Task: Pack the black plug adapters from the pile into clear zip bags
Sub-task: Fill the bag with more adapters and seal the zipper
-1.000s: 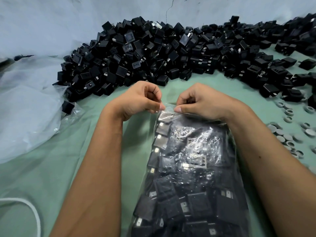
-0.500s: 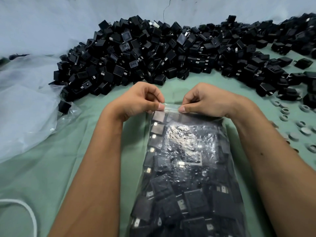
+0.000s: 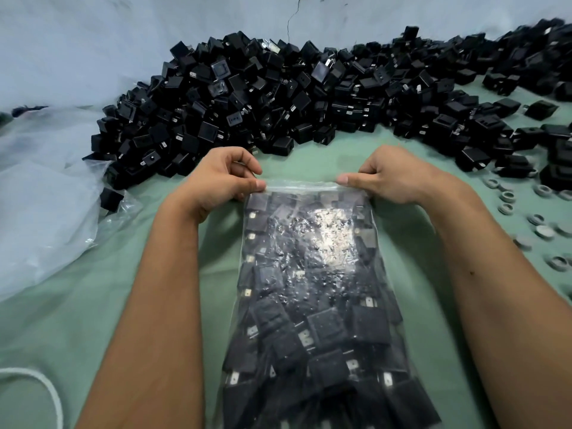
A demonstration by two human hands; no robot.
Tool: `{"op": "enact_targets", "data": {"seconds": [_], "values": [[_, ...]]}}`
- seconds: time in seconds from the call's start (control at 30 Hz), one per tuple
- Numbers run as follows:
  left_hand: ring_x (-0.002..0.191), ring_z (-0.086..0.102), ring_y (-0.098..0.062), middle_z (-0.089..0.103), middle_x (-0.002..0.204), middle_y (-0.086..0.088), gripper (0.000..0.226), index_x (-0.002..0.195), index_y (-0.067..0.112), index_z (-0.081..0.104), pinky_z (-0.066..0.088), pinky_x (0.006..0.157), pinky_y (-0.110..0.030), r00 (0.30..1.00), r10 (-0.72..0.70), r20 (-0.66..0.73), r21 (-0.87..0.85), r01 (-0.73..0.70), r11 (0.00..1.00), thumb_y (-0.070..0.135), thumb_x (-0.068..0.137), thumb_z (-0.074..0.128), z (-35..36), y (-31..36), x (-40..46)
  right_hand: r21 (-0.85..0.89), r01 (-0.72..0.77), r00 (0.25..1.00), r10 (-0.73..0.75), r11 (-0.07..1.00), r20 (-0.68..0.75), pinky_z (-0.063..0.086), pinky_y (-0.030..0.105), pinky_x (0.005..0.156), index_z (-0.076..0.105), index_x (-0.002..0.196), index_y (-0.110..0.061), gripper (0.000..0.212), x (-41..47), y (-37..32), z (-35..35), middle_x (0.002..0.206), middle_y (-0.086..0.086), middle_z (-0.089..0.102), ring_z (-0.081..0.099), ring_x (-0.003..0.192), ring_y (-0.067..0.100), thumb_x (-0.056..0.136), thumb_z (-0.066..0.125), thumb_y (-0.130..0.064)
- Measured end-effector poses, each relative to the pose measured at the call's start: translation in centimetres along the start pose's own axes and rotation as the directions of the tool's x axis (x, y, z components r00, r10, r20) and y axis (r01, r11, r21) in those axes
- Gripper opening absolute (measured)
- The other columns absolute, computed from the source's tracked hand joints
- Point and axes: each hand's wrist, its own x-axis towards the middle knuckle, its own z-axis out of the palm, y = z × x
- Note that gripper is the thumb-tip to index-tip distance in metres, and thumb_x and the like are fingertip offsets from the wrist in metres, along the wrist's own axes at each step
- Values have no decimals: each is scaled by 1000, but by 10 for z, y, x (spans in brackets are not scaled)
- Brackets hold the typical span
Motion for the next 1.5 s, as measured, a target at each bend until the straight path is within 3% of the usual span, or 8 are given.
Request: {"op": "enact_targets", "data": {"seconds": [0.13, 0.3, 0.53, 0.67, 0.87, 1.03, 1.17, 1.5], "values": [[49, 59, -1, 65, 62, 0, 19, 91, 8, 63, 46, 49, -16, 998, -65, -16, 3, 65, 998, -6, 86, 76, -2, -1, 1, 7, -14, 997, 13, 1000, 75, 33, 27, 53, 64, 58, -12, 63, -2, 5, -4, 52, -2, 46, 38, 47, 11, 83, 63, -70], [51, 57, -4, 63, 58, 5, 22, 95, 10, 63, 45, 48, -17, 988, -137, -75, -3, 137, 991, -1, 84, 79, -2, -3, 3, 43, -12, 990, 17, 999, -138, 31, 27, 48, 60, 66, 3, 64, 3, 3, 7, 51, 0, 43, 34, 45, 9, 86, 72, -56], [45, 58, -3, 66, 52, 4, 37, 84, 12, 60, 47, 45, -16, 949, -216, -229, -15, 219, 976, 13, 69, 94, -11, -8, 1, 138, -86, 973, 113, 987, -200, 34, 26, 49, 47, 54, -13, 62, 6, 5, 10, 46, -5, 37, 35, 45, 11, 81, 74, -61], [57, 69, -7, 69, 58, 3, 30, 85, 9, 65, 57, 56, -18, 940, -297, -166, -89, 286, 954, 6, 69, 90, -21, -10, -1, 356, -76, 994, 98, 931, -44, 44, 23, 53, 72, 73, -4, 38, 4, 17, 1, 53, -5, 63, 52, 48, 6, 91, 77, -37], [72, 66, -20, 66, 77, -10, 26, 86, 8, 63, 60, 76, -30, 926, -331, -182, -59, 326, 944, -4, 76, 84, -19, -7, -2, 415, -105, 983, 157, 904, -93, 47, 21, 49, 71, 70, -10, 31, 6, 14, 6, 51, -6, 63, 52, 42, 4, 94, 76, -30], [66, 62, -14, 65, 80, -6, 19, 95, 9, 66, 50, 51, -18, 966, -185, -180, 117, 208, 971, -2, 85, 79, -5, 4, 3, 181, -59, 948, 112, 982, -297, 45, 30, 65, 75, 81, -5, 37, 9, -4, 15, 76, 9, 73, 62, 72, 22, 97, 70, -38], [79, 67, -16, 75, 90, -6, 23, 100, 13, 73, 47, 63, -25, 992, -113, -52, 244, 122, 962, 18, 82, 86, 22, 16, 10, 165, -79, 988, 100, 983, -120, 51, 36, 78, 78, 84, -8, 35, 8, -11, 14, 80, 5, 73, 65, 79, 24, 97, 70, -40], [50, 58, 1, 67, 61, 5, 18, 75, 17, 72, 45, 55, -17, 980, -56, -192, 233, 101, 967, 11, 78, 89, 34, 8, 20, 303, -161, 934, 244, 939, -261, 43, 26, 60, 77, 76, -9, 30, 15, -17, 27, 73, 6, 74, 63, 66, 14, 93, 76, -34]]}}
